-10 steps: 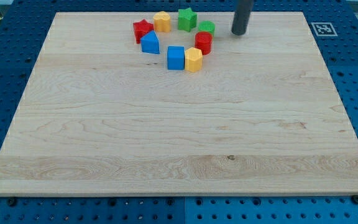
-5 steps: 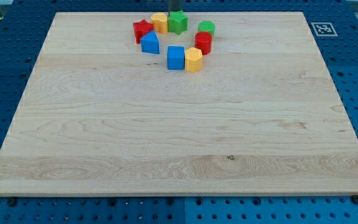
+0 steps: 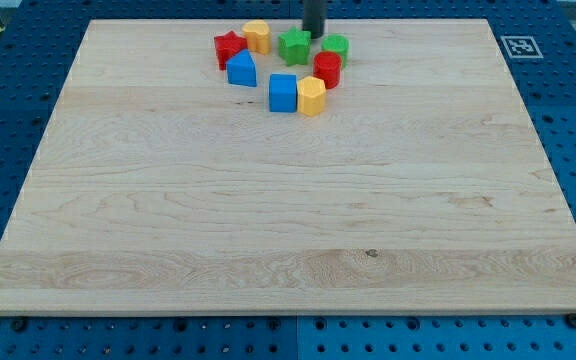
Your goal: Move green star to center right side
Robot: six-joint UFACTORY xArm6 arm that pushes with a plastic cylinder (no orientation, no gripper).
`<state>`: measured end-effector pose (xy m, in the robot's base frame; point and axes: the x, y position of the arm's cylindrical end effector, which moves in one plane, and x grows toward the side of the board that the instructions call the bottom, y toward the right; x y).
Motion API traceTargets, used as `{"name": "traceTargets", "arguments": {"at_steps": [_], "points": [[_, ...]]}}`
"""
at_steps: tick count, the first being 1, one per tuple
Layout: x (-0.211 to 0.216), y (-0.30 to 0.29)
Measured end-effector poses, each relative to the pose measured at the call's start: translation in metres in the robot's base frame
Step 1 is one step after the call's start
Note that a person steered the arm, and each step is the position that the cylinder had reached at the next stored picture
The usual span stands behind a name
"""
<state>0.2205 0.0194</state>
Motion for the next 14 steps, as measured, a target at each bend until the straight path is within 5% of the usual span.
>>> {"name": "traceTargets", "arguments": {"at_steps": [3, 6, 9, 12, 14], "points": [[0.017, -0.059], [0.026, 0.036], [0.044, -0.041], [0.059, 0.089], [0.06, 0.03]]}}
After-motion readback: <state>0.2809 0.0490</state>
